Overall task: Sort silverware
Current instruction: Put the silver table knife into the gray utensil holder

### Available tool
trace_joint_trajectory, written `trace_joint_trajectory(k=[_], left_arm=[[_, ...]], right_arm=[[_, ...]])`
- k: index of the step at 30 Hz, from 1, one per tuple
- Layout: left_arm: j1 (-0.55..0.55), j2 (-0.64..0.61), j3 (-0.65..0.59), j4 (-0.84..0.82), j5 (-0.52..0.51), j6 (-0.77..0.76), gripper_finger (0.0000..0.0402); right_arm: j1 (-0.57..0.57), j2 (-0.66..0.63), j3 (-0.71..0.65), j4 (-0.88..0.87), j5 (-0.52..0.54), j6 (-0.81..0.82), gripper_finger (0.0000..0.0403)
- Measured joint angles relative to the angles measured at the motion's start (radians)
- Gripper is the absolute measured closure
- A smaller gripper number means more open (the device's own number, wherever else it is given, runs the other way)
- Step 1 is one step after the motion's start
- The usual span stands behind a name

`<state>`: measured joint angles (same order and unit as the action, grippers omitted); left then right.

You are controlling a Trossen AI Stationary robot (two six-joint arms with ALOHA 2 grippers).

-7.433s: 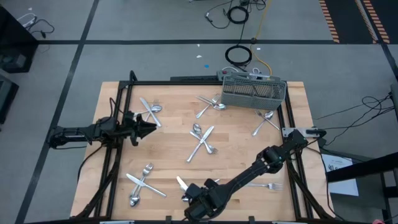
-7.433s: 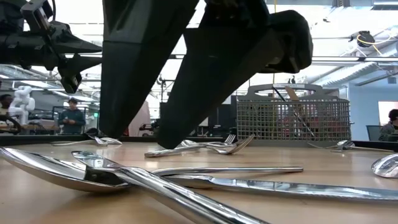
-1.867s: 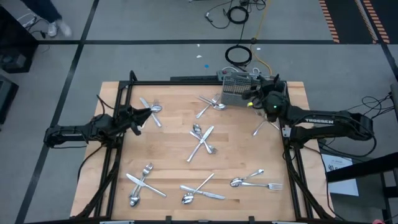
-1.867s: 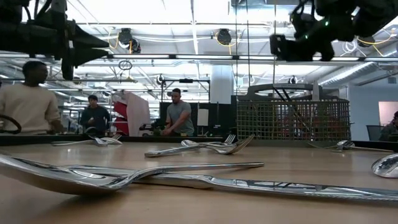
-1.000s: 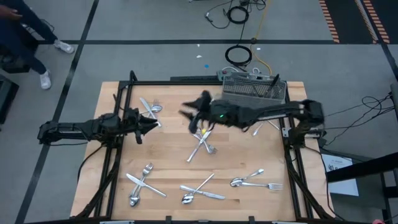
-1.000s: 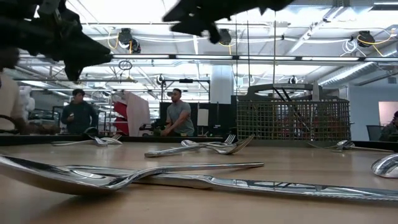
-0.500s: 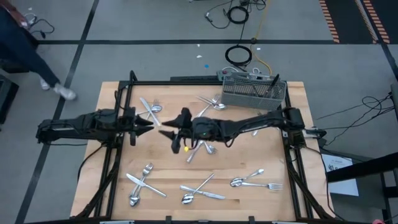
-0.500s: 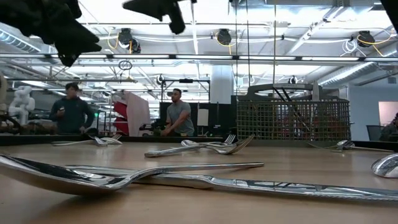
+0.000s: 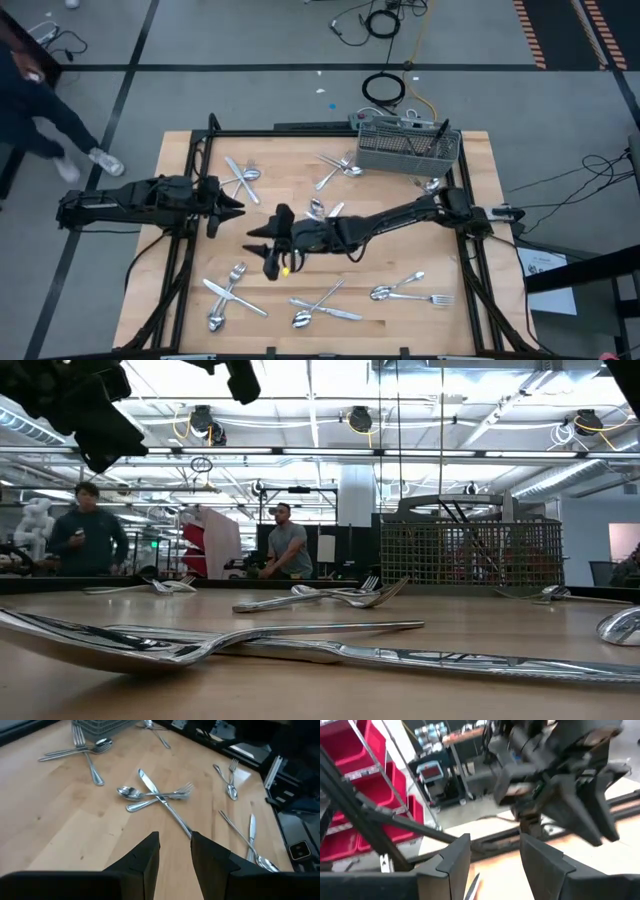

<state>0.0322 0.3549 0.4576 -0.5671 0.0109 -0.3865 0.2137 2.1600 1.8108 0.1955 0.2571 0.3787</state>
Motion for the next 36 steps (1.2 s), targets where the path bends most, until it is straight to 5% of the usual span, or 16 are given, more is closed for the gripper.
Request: trace_joint_trajectory(k=[11,27,36], left_arm=[[0.0,0.035,0.027,-0.02,0.003,-0.077,0.0282],[0.0,0.079,0.083,-0.022,0.1,0.01,0.0282],[0.0,0.08,0.083,-0.022,0.113,0.008,0.0282]], right_arm=[[0.041,0.031,0.05,-0.053,0.004,0.013,0.0241],[0.129,0.203,0.059,0.059,0.06,0.226,0.0241],[0.113,0.429,0.513,-0.267,0.052,0.212,0.0258]])
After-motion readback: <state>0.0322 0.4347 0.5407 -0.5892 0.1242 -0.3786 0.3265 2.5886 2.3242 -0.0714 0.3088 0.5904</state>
